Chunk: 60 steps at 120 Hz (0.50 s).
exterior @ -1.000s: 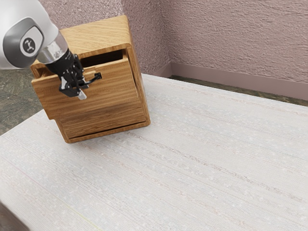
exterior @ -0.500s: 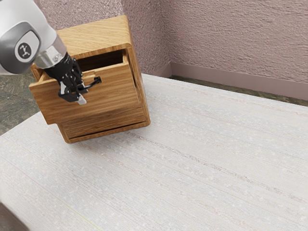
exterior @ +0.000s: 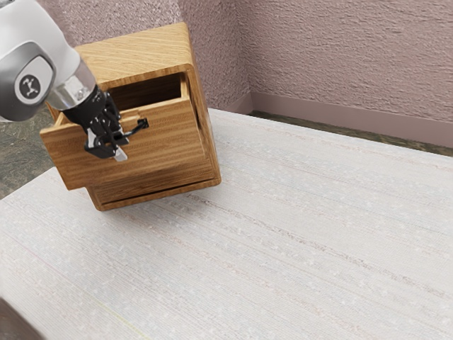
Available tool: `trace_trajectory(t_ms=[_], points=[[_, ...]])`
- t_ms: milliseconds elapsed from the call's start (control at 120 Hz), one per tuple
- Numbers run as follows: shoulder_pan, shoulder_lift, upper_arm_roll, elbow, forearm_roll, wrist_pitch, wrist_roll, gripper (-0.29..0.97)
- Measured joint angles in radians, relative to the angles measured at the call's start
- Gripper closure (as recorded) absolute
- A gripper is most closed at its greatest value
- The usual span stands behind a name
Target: Pull the drawer handle with one arm to open the drawer
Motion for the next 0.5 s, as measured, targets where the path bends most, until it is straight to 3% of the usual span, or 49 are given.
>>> trace_trajectory(t_ms=[500], points=[[-0.039,-0.074,0.005,-0.092,0.002,0.037,-0.042,0.47]])
